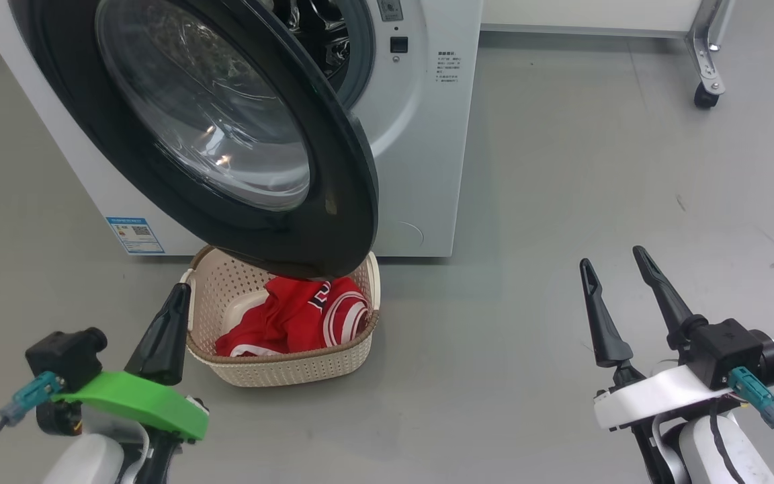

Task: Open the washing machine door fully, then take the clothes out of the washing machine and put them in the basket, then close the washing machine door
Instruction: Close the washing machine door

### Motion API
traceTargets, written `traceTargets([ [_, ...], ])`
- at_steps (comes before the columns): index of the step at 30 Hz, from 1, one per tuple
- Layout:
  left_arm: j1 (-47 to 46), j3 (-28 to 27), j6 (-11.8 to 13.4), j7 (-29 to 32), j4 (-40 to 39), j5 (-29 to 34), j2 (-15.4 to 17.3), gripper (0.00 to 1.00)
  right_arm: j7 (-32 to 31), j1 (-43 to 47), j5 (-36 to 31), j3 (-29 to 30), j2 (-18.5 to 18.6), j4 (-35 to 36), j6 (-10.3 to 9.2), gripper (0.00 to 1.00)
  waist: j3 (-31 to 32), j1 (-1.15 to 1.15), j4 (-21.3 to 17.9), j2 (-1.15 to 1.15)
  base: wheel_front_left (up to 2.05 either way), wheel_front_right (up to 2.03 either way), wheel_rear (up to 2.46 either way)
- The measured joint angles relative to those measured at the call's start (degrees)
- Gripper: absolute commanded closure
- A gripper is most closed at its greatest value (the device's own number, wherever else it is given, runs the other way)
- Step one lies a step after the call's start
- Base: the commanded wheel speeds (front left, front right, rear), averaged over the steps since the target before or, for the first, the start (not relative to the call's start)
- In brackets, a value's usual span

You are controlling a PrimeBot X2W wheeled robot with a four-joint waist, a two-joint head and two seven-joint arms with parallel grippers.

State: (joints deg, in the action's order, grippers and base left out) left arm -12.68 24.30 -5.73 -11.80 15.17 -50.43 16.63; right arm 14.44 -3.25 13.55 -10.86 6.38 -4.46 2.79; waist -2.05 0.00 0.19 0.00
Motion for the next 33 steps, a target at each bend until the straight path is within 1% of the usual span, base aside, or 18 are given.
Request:
traceTargets([
  [3, 1.7, -0.2, 1.0, -2.8, -0.6, 0.9, -1.0, 1.0, 0.0, 0.6, 0.0, 0.2, -0.1, 0.2, -0.24, 0.0, 0.6, 0.0, 0.6, 0.0, 0.0, 0.0, 0.0],
  [7, 3.8, -1.8, 2.5, -2.9, -1.4, 2.0, -2.0, 1.0, 0.0, 1.1, 0.0, 0.1, -0.2, 0.4, -0.42, 0.0, 1.0, 0.0, 1.3, 0.0, 0.0, 0.0, 0.0],
  [8, 4.0, -2.1, 2.6, -2.9, -1.7, 2.3, -2.0, 0.87, 0.0, 1.3, 0.0, 0.2, -0.3, 0.6, -0.43, 0.0, 1.1, 0.0, 1.4, 0.0, 0.0, 0.0, 0.0],
  [9, 4.1, -2.1, 3.1, -2.9, -2.3, 3.1, -2.1, 0.56, 0.0, 1.5, 0.0, 0.3, -0.3, 0.8, -0.43, 0.0, 1.1, 0.0, 1.6, 0.0, 0.0, 0.0, 0.0],
  [10, 4.2, -2.2, 3.5, -2.9, -2.7, 4.1, -2.1, 0.0, 0.0, 1.5, 0.0, 0.2, -0.3, 0.8, -0.42, 0.0, 1.0, 0.0, 1.7, 0.0, 0.0, 0.0, 0.0],
  [15, 5.5, -2.7, 4.3, -2.9, -3.3, 6.1, -2.5, 0.0, 0.0, 1.5, 0.0, -0.1, -0.6, 0.8, -0.42, 0.0, 1.1, 0.0, 2.0, 0.0, 0.0, 0.0, 0.0],
  [19, 7.1, -3.1, 4.9, -2.9, -3.8, 6.9, -3.5, 0.0, 0.0, 1.6, 0.0, 0.0, -0.6, 0.8, -0.42, 0.0, 1.2, 0.0, 2.2, 0.0, 0.0, 0.0, 0.0],
  [25, 7.5, -5.2, 4.9, -2.9, -6.9, 9.8, -5.4, 0.0, 0.0, 2.3, 0.0, 0.2, -0.7, 1.0, -0.43, 0.0, 1.3, 0.0, 2.8, 0.0, 0.0, 0.0, 0.0],
  [30, 8.6, -6.5, 5.0, -2.9, -8.2, 10.5, -6.9, 0.0, 0.0, 2.4, 0.0, 0.3, -0.8, 1.0, -0.43, 0.0, 1.4, 0.0, 3.2, 0.0, 0.0, 0.0, 0.0],
  [33, 9.6, -7.2, 5.0, -2.9, -8.5, 11.1, -7.2, 0.0, 0.0, 2.6, 0.0, 0.2, -0.8, 1.0, -0.42, 0.0, 1.6, 0.0, 3.4, 0.0, 0.0, 0.0, 0.0],
])
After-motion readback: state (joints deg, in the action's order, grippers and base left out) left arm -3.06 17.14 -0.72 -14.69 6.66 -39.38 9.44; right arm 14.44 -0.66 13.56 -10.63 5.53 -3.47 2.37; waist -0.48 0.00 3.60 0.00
